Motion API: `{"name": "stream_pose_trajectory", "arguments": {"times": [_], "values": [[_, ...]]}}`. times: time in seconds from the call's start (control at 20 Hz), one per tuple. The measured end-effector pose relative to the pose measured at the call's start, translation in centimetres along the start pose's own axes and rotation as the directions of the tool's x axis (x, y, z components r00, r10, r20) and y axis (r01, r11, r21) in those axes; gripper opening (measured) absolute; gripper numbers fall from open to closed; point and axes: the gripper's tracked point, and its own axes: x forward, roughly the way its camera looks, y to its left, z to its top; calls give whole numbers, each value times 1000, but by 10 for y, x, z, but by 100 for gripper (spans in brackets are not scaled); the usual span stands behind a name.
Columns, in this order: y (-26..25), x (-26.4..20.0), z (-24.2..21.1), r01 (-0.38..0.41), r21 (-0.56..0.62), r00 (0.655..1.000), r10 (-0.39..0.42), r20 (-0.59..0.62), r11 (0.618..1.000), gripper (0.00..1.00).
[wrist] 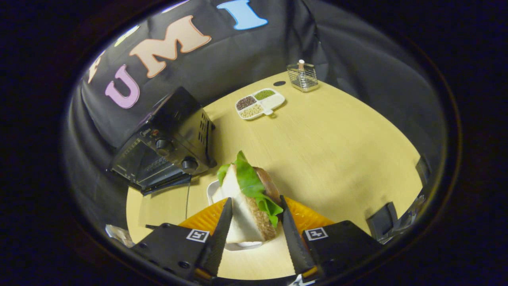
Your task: Open the toaster oven, put the food inside, and close the toaster oven door.
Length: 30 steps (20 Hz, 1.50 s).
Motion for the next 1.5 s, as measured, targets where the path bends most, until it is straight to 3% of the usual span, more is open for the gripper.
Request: {"name": "stream_pose_trajectory", "arguments": {"times": [0.15, 0.2, 0.3, 0.7, 1.0, 1.5], "values": [[4, -4, 0, -23, 42, 1000, 24, -15, 999, 52], [5, -6, 0, -28, 42, 1000, 29, -10, 999, 52], [9, -9, 0, -39, 25, 999, 39, -12, 999, 40], [28, -23, 9, -67, -23, 998, 67, 10, 998, 27], [49, -39, 22, -78, -84, 995, 83, 51, 993, 27], [117, -65, 44, -213, 40, 974, 209, 90, 976, 27]]}}
